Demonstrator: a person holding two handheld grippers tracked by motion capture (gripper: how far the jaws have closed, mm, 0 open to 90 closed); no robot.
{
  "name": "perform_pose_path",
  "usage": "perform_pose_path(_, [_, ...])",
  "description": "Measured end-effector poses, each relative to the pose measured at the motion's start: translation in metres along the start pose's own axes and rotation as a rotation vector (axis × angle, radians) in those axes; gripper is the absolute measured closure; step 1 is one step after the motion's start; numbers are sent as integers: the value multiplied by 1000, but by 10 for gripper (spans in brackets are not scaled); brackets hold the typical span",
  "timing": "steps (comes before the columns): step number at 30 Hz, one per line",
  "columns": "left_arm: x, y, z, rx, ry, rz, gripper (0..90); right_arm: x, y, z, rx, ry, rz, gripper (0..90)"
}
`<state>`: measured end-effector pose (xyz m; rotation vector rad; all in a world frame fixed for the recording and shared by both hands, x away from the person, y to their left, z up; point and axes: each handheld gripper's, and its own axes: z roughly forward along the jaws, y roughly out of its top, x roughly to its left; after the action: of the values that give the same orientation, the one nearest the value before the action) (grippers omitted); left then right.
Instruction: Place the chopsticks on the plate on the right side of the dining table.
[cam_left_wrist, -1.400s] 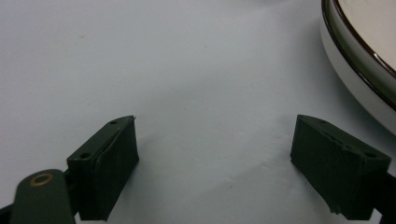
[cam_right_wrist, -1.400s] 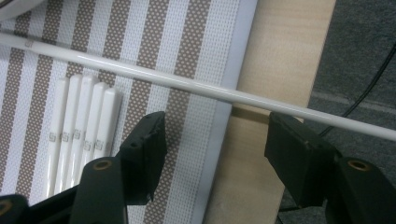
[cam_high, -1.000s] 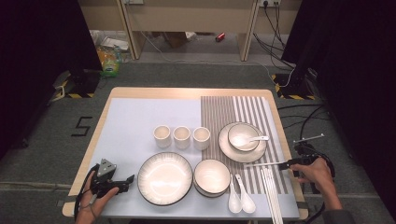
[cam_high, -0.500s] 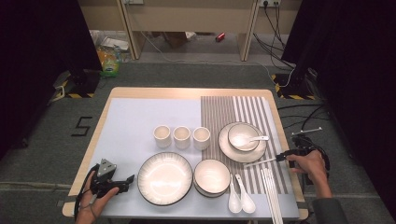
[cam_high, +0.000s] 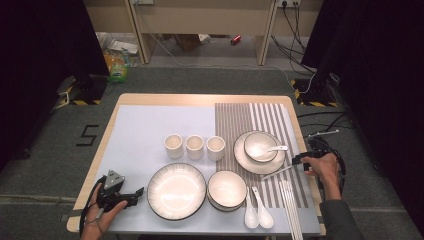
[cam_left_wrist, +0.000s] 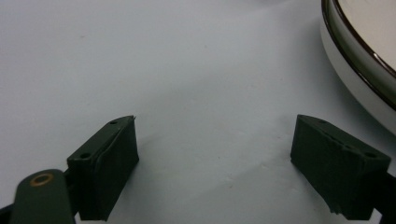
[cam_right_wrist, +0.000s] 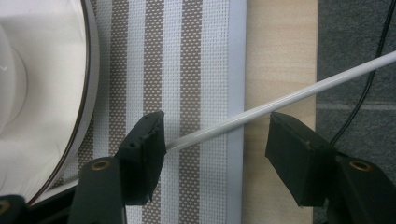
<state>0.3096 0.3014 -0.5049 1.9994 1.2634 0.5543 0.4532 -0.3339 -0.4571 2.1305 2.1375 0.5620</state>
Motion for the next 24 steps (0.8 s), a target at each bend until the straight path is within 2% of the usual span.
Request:
perform_pose_path(8, [0, 0, 0, 0, 0, 0, 138, 3, 6, 3, 2, -3, 22, 409])
perform_pose_path(12, [0, 0, 0, 0, 0, 0, 138, 6, 8, 5, 15, -33, 2, 449])
perform_pose_path(14, [0, 0, 0, 0, 0, 0, 138, 6, 9, 7, 13, -28, 3, 458])
perform_pose_path(17, [0, 0, 0, 0, 0, 0, 138, 6, 10, 5, -1, -29, -7, 533])
perform_pose_path(24, [0, 0, 0, 0, 0, 0, 138, 7, 12, 5, 2, -30, -9, 570])
